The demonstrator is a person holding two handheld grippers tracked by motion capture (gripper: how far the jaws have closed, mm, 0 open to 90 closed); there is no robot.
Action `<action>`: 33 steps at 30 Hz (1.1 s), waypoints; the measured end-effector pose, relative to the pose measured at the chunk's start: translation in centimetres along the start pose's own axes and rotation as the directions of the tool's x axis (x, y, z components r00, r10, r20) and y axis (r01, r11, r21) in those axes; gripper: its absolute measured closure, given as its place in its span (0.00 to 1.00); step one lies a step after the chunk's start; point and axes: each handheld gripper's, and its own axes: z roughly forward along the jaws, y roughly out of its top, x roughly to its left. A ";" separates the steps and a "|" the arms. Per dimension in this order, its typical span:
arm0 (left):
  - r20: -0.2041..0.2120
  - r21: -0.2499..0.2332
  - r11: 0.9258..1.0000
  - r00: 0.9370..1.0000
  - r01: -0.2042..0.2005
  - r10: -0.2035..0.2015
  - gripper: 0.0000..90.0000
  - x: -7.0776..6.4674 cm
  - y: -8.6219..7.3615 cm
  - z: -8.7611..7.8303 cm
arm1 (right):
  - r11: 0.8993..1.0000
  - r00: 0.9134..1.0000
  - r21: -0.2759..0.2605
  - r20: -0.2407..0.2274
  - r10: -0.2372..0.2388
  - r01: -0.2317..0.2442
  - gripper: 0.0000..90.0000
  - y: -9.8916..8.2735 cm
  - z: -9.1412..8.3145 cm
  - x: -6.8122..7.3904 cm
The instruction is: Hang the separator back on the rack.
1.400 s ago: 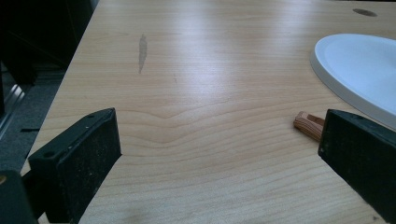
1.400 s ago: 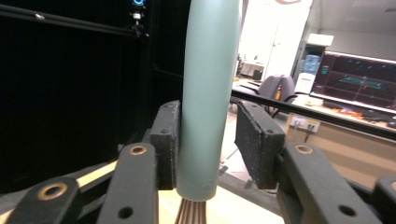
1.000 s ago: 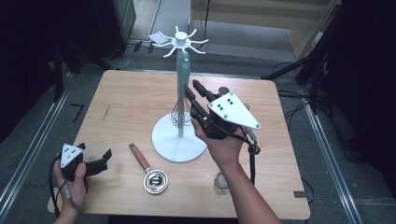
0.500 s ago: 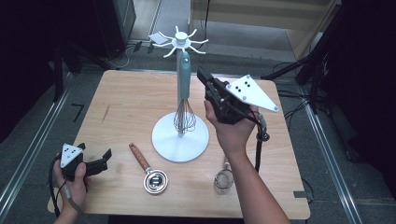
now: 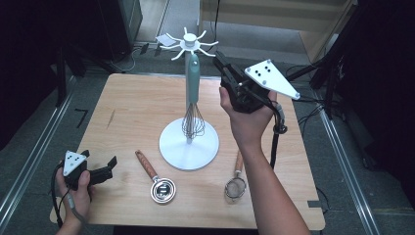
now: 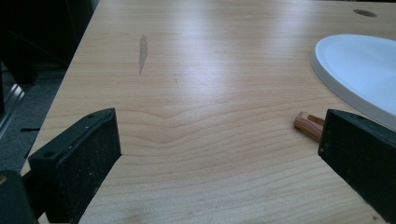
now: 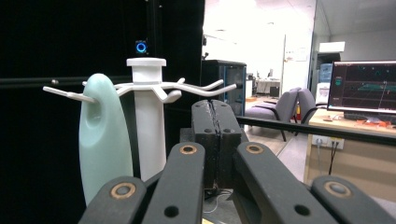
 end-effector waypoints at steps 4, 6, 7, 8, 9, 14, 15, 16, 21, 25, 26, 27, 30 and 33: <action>-0.001 0.000 1.000 1.000 0.000 0.000 0.00 0.0 0.0 0.0 | 1.000 1.000 -0.011 -0.013 -0.009 0.009 1.00 0.4 -0.1 0.1; 0.000 -0.001 1.000 1.000 -0.003 0.003 0.00 0.0 0.0 0.0 | 1.000 1.000 -0.013 -0.020 -0.016 0.016 1.00 0.5 -0.2 0.2; -0.001 -0.001 1.000 1.000 -0.003 0.003 0.00 0.0 0.0 0.0 | 1.000 1.000 -0.015 -0.020 -0.016 0.016 1.00 0.5 -0.3 0.3; -0.001 -0.001 1.000 1.000 -0.002 0.002 0.00 0.0 0.0 0.0 | 1.000 1.000 -0.016 -0.023 -0.016 0.015 1.00 0.5 -0.3 0.3; -0.001 -0.001 1.000 1.000 -0.002 0.002 0.00 0.0 0.0 0.0 | 1.000 1.000 -0.018 -0.025 -0.014 0.014 1.00 0.5 -0.3 0.3; -0.002 0.000 1.000 1.000 -0.003 0.003 0.00 0.0 0.0 0.0 | 0.999 0.999 -0.020 -0.043 -0.027 0.026 1.00 0.5 -0.4 0.7; -0.002 0.000 1.000 1.000 -0.002 0.002 0.00 0.0 0.0 0.0 | 0.999 0.998 -0.020 -0.048 -0.030 0.029 1.00 0.5 -0.4 0.8; -0.002 0.000 1.000 1.000 -0.002 0.002 0.00 0.0 0.0 0.0 | 0.999 0.998 -0.019 -0.054 -0.031 0.030 1.00 0.5 -0.4 0.9; -0.001 0.000 1.000 1.000 -0.003 0.003 0.00 0.0 0.0 0.0 | 0.999 0.997 -0.020 -0.067 -0.049 0.048 1.00 0.5 -0.6 1.5; -0.001 0.000 1.000 1.000 -0.001 0.001 0.00 0.0 0.0 0.0 | 0.998 0.995 -0.020 -0.082 -0.056 0.054 1.00 0.5 -0.6 2.0; -0.001 0.000 1.000 1.000 -0.001 0.001 0.00 0.0 0.0 0.0 | 0.998 0.995 -0.019 -0.084 -0.057 0.055 1.00 0.5 -0.7 2.1; 0.000 0.000 1.000 1.000 -0.002 0.002 0.00 0.0 0.0 0.0 | 0.998 0.994 -0.018 -0.090 -0.056 0.055 1.00 0.5 -0.7 2.2; 0.000 0.002 1.000 1.000 -0.004 0.004 0.00 0.0 0.0 0.0 | 0.998 0.993 -0.019 -0.104 -0.058 0.056 1.00 0.5 -0.7 2.5; -0.001 0.001 1.000 1.000 -0.004 0.004 0.00 0.0 0.0 0.0 | 0.998 0.991 -0.023 -0.113 -0.065 0.063 1.00 0.6 -0.8 2.9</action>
